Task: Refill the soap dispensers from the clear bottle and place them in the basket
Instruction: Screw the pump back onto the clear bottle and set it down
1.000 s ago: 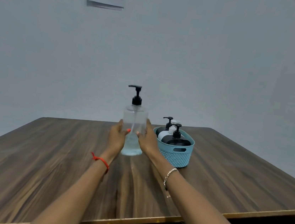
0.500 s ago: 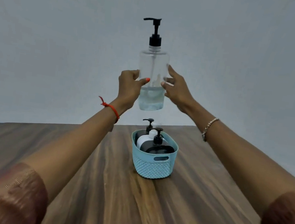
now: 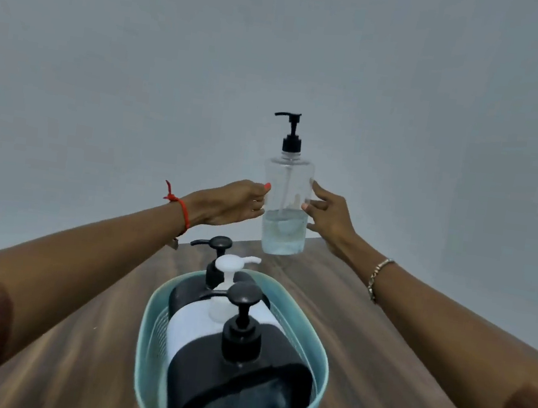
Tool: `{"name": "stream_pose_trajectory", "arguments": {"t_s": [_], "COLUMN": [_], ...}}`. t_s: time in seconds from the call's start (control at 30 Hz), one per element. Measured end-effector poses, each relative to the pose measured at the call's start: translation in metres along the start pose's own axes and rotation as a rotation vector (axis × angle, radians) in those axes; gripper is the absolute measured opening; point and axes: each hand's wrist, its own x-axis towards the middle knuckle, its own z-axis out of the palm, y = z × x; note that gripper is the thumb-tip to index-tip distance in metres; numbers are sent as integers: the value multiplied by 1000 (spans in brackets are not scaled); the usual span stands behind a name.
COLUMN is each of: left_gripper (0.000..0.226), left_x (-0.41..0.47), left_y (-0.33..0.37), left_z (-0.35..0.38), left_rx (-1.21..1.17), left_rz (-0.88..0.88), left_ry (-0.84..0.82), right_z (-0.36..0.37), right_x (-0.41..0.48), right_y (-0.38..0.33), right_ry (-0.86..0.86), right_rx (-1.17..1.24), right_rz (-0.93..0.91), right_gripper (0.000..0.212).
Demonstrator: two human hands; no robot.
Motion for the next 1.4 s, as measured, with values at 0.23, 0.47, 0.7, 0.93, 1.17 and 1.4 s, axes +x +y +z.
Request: {"name": "stream_pose_trajectory", "arguments": {"t_s": [0.23,0.47,0.7,0.93,1.17,1.4], "left_gripper": [14,20,54,53,49,38], "left_x": [63,69,41,-57,-197,-265], "left_y": [-65,-95,-84,-42,-12,-14], "left_z": [-26,-27,-9,-23,23,113], "left_rx": [-322,-349,-78,126,81,-8], "left_rz": [-93,-49,-101,-25,-64,-85], "left_ry": [-12,19,105,250,456,554], "right_z": [19,27,36,35,12,-6], "right_x": [41,48,39,-5,-111,-192], "right_y": [63,89,81,35,-22,-43], "right_ry": [18,-15,-124,-121,-379,-375], "right_rx": [-51,-103,-279,-59,130,163], "right_rz": [47,94,150,349,394,493], "right_gripper": [54,54,63,59,72,31]}}
